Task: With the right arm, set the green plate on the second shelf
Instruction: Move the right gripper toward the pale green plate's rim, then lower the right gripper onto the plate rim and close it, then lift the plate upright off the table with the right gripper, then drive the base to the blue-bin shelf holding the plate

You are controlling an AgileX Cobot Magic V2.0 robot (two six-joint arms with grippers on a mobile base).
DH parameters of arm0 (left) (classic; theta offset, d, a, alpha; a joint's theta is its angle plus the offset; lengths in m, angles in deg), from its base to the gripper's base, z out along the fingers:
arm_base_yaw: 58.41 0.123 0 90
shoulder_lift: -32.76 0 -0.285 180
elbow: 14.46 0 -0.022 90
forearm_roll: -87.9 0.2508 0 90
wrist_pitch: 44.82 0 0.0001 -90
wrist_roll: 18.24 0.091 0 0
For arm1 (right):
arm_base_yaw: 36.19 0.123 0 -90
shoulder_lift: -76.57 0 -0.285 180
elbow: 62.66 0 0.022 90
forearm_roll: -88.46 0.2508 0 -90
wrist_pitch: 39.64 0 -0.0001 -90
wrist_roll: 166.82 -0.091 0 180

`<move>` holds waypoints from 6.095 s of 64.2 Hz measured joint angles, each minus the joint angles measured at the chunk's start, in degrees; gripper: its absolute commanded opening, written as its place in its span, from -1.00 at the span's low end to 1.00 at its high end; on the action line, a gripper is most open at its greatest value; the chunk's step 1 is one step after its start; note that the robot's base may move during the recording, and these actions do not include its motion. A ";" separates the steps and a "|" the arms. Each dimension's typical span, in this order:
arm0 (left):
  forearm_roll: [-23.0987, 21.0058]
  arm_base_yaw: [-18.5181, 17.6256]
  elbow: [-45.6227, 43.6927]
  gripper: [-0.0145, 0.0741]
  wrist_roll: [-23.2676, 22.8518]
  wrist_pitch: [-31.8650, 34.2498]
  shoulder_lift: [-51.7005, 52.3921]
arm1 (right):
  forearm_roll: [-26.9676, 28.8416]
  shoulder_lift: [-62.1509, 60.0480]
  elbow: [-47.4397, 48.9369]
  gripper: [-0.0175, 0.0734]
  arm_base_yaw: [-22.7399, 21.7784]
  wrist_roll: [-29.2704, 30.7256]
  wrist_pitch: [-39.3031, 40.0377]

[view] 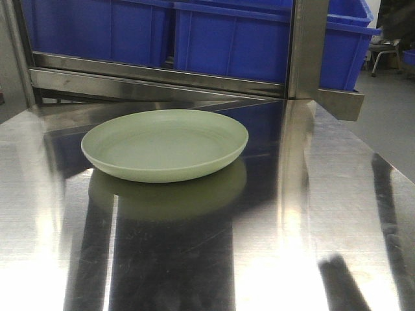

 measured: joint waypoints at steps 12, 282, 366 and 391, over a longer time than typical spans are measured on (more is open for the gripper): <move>0.00 0.00 0.00 -0.38 0.00 0.00 0.00 | 0.75 12.77 11.27 -0.54 2.06 0.00 -1.68; 0.00 0.00 0.00 -0.38 0.00 0.00 0.00 | -12.09 -26.98 -23.85 -0.55 -16.18 0.24 34.49; 0.00 0.00 0.00 -0.38 0.00 0.00 0.00 | -11.95 -26.98 -25.80 -0.55 -16.18 0.36 41.07; 0.00 0.00 0.00 -0.38 0.00 0.00 0.00 | -11.95 -26.98 -25.80 -0.55 -16.18 0.36 41.07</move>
